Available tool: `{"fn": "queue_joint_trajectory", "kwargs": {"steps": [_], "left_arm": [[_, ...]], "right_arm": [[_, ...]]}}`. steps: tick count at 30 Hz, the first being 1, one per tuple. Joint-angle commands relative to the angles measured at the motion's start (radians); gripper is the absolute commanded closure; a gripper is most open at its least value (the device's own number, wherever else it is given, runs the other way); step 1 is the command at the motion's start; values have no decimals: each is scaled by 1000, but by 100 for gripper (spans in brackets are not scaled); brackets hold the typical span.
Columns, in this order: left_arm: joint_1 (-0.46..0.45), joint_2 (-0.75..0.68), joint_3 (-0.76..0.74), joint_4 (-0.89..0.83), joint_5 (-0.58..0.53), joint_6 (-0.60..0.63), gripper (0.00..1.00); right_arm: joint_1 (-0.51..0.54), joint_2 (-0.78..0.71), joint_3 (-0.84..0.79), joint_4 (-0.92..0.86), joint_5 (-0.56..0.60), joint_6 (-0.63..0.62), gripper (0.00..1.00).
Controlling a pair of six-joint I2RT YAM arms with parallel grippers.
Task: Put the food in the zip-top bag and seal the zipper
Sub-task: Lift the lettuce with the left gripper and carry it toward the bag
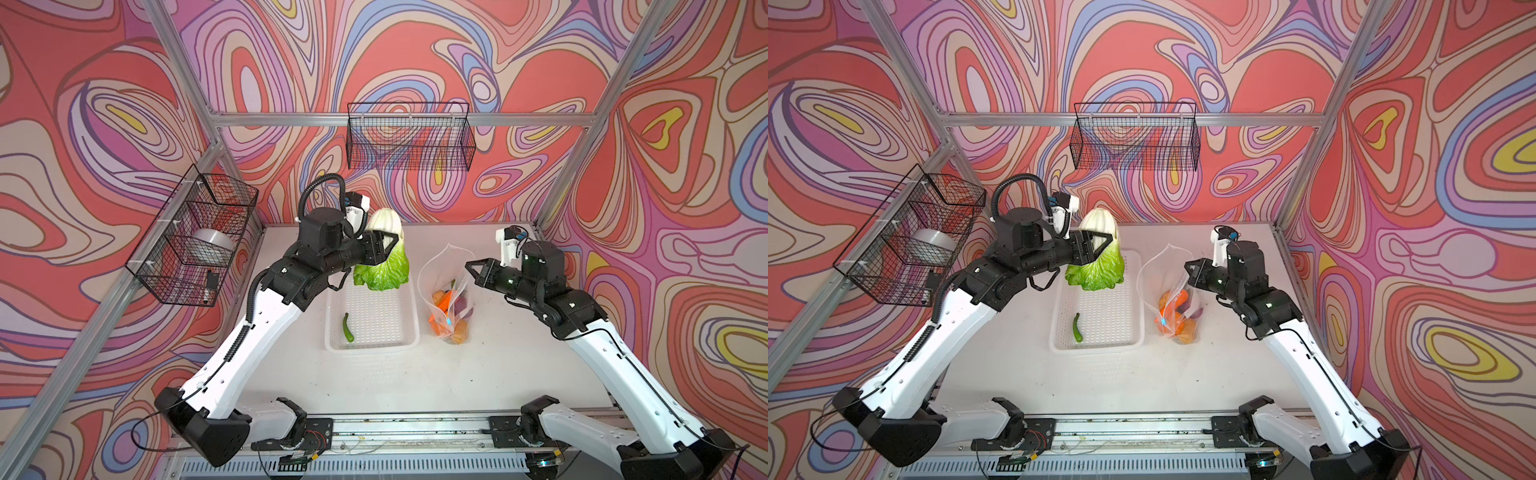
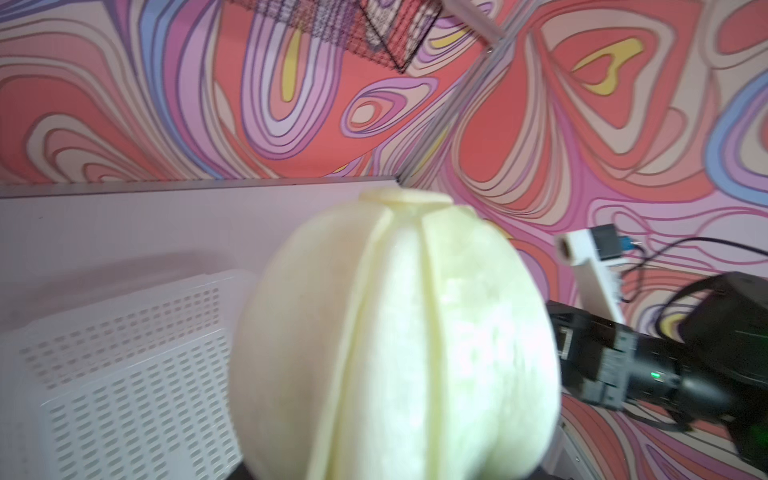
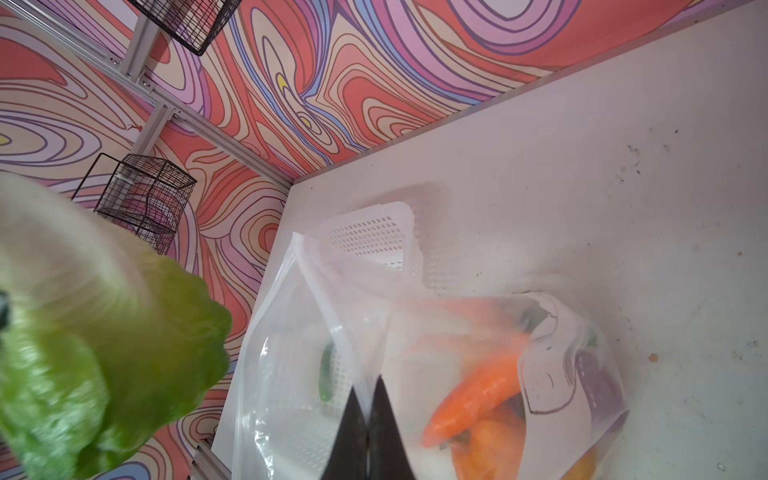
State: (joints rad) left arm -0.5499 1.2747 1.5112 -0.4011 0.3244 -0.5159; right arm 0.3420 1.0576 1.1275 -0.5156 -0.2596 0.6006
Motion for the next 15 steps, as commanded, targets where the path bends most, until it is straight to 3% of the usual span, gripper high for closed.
{"fn": "queue_joint_trajectory", "kwargs": {"steps": [1,5,15], "left_arm": [[-29,-24,-7,202,73,-85,74],[-62,4,-18,328,120,-153,74],[-105,162,4,384,147,-299,74]], "right_arm": [[5,8,21,24,-10,14,100],[4,12,24,27,-14,19,100],[5,-5,18,26,-4,25,100]]}}
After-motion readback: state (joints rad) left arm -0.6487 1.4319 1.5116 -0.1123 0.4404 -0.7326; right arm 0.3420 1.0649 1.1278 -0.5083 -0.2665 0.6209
